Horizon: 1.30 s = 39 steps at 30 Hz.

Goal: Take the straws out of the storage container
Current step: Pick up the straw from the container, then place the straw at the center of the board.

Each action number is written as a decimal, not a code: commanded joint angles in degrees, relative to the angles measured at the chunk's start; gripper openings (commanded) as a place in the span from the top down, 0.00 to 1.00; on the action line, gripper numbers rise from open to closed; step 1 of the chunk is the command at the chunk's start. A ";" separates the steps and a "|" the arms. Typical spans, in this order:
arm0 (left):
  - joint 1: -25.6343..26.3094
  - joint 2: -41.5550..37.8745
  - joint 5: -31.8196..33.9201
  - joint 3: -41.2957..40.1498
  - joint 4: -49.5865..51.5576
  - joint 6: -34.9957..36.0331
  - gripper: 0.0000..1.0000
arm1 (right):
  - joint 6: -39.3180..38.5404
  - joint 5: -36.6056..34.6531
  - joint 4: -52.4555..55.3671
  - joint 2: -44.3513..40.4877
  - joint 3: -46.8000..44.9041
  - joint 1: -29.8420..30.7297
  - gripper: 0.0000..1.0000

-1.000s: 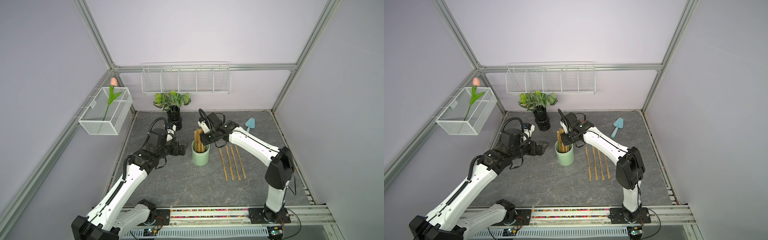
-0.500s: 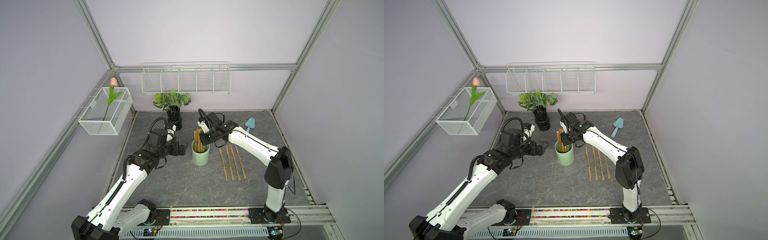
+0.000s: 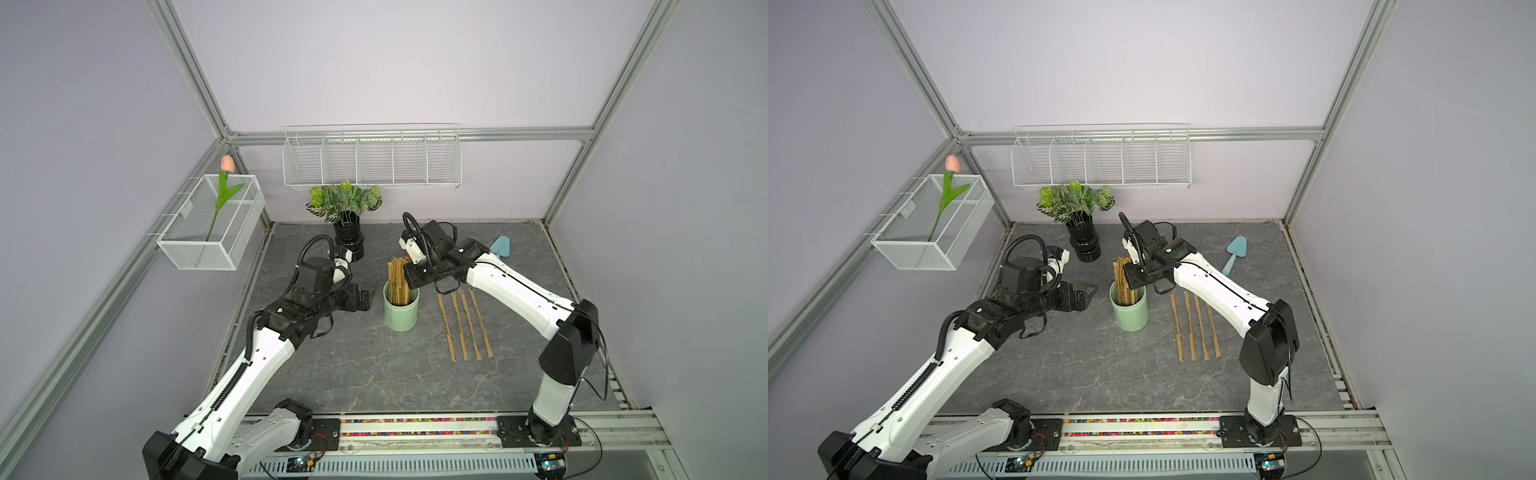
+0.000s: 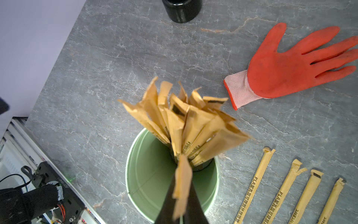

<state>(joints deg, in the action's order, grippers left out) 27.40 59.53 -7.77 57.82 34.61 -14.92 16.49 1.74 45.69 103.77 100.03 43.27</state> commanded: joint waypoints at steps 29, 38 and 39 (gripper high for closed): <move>0.36 -0.12 -0.23 0.27 0.11 0.47 0.00 | -4.50 -1.08 5.30 -10.09 8.92 0.22 0.93; 0.37 -0.10 -0.31 0.36 0.11 0.42 0.00 | -4.80 -0.94 7.73 -14.54 11.38 -1.14 0.93; 0.37 -0.16 -0.31 0.36 0.11 0.36 0.00 | -4.96 -1.17 7.91 -15.07 11.33 -1.38 0.93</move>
<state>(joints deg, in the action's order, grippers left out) 27.40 59.55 -7.75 57.82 34.61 -14.92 12.58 1.06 52.01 91.15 110.37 42.57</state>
